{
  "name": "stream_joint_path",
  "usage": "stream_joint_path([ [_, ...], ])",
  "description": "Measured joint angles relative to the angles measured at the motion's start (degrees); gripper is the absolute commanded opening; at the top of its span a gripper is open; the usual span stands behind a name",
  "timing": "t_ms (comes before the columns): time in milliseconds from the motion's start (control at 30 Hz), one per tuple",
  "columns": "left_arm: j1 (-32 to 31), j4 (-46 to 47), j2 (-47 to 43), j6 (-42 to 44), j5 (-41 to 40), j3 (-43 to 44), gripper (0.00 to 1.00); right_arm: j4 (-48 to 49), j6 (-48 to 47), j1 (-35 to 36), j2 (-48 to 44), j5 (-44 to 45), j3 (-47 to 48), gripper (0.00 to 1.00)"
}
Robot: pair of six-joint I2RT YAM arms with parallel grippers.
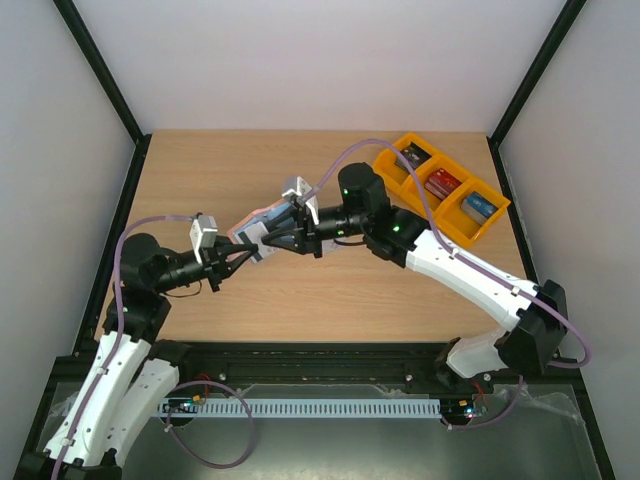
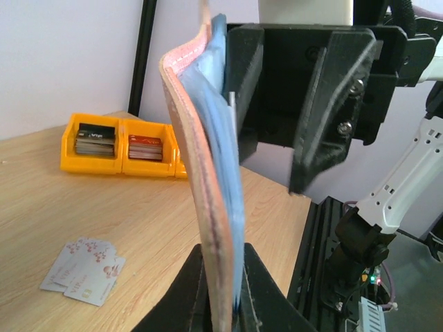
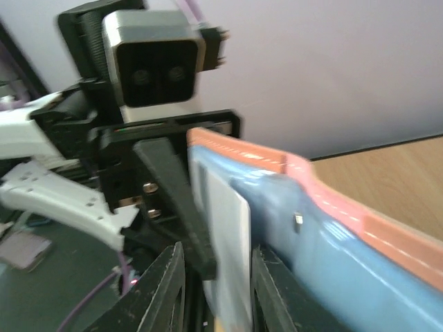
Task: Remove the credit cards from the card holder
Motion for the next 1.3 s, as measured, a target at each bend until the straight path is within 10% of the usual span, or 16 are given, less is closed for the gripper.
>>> stream_joint_path([
  [200, -0.3, 1.4, -0.1, -1.3, -0.1, -0.2, 0.02, -0.3, -3.0, -0.1, 0.6, -6.8, 0.0, 0.23],
  [367, -0.9, 3.1, 0.0, -2.2, -0.1, -0.9, 0.02, -0.5, -5.2, -0.2, 0.7, -7.1, 0.0, 0.02],
  [700, -1.2, 4.8, -0.1, -5.0, 0.5, -1.2, 0.23, -0.9, -5.5, -1.6, -0.2, -6.7, -0.9, 0.02],
  [1300, -1.1, 8.2, -0.1, -7.2, 1.0, -2.1, 0.02, -2.3, -4.6, -4.0, -2.3, -7.6, -1.2, 0.14],
])
